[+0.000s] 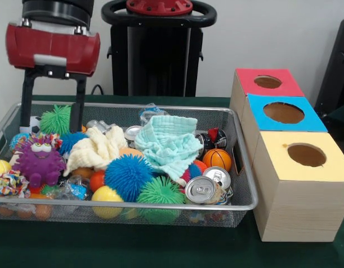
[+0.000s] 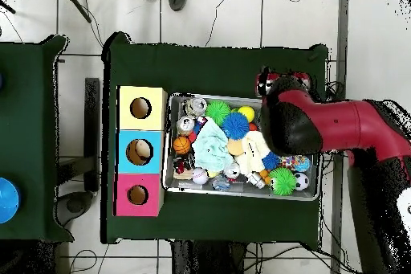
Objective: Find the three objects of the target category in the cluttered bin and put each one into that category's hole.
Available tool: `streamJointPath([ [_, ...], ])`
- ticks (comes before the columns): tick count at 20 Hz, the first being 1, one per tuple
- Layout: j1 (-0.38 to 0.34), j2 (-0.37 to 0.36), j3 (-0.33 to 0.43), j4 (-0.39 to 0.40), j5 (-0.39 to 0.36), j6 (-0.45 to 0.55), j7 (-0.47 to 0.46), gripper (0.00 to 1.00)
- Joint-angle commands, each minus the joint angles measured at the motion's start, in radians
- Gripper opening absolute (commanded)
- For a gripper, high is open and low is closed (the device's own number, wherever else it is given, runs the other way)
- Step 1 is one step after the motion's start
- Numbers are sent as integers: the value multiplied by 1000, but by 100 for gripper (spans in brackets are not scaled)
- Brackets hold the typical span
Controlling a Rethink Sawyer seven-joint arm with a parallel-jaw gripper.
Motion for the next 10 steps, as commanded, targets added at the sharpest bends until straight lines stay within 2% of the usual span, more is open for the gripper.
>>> streamJointPath([
  [1,7,62,29,-4,-101,-63,-126,100],
  [10,13,61,11,16,-140,-97,-83,100],
])
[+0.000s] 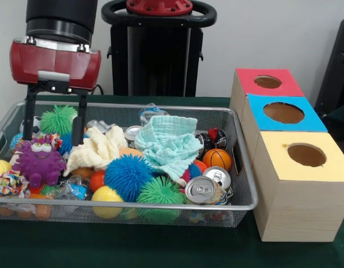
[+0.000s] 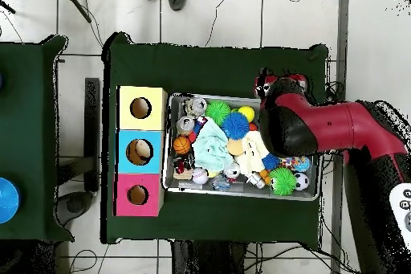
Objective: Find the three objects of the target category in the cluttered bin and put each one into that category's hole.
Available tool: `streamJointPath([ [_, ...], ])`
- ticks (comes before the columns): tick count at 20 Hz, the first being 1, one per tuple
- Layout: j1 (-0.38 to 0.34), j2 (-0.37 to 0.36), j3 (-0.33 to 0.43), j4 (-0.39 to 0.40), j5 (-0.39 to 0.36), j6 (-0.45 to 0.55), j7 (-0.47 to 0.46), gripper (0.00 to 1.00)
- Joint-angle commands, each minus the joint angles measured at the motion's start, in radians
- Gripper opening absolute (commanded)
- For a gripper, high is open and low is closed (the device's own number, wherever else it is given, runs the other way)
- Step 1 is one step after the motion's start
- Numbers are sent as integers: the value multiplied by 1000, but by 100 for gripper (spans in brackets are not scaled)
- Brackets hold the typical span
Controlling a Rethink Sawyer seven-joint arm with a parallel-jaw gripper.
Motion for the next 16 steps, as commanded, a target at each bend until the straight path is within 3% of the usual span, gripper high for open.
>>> streamJointPath([
  [1,12,27,22,11,-63,-33,-91,100],
  [4,-20,22,64,5,-33,-11,-125,100],
  [11,-50,71,125,-50,-46,12,-202,100],
  [16,-57,96,132,-50,-75,-13,-200,100],
])
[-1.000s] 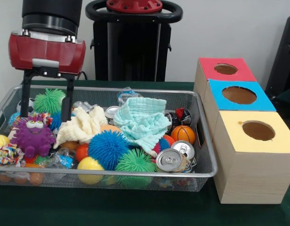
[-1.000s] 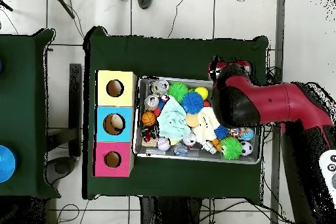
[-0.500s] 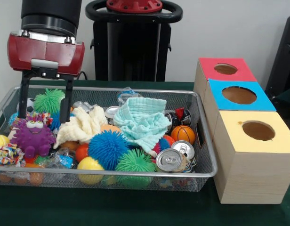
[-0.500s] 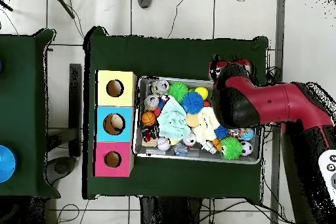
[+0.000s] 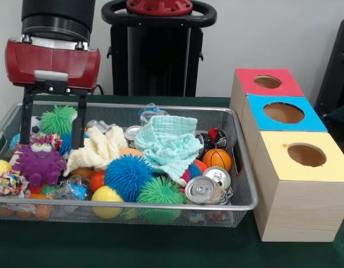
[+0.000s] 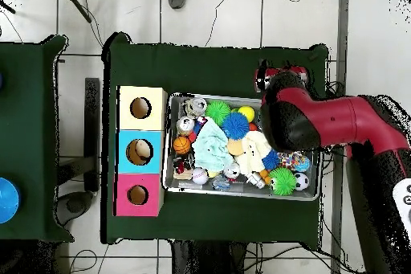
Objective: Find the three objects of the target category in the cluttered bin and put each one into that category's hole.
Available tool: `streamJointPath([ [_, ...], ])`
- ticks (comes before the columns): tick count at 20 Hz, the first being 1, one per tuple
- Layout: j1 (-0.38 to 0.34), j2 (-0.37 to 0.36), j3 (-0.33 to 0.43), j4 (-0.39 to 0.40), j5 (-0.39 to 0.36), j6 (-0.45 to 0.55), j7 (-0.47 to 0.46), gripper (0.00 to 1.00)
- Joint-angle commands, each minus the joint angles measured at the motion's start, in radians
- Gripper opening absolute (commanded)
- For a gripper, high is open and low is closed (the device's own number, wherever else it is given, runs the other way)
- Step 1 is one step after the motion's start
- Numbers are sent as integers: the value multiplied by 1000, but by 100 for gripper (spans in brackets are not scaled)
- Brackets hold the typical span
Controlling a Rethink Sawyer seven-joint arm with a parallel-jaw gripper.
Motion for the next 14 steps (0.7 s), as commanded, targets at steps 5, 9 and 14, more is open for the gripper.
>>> streamJointPath([
  [5,-30,104,59,-34,-116,-29,-206,100],
  [9,-26,132,31,-43,-116,-21,-168,100],
  [14,-8,186,-29,-94,-74,103,-129,100],
])
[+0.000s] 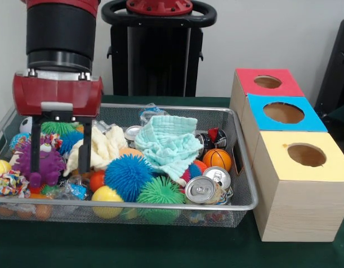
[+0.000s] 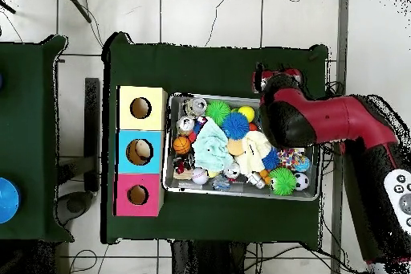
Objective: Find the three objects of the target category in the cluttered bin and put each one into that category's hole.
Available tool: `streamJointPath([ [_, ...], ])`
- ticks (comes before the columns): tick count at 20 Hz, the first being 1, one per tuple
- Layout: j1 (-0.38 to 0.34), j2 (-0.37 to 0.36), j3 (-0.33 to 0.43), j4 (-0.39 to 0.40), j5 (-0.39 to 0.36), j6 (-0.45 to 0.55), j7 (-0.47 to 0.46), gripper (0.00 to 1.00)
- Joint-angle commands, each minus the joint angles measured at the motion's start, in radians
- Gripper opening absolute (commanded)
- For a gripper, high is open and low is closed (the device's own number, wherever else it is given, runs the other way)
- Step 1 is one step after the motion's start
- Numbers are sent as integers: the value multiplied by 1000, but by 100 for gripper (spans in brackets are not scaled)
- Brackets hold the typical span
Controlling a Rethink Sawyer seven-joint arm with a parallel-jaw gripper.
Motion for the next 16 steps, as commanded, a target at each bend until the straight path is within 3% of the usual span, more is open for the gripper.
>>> streamJointPath([
  [1,8,99,-54,-76,-32,122,-132,100],
  [16,30,82,-70,-130,-34,187,-188,100],
])
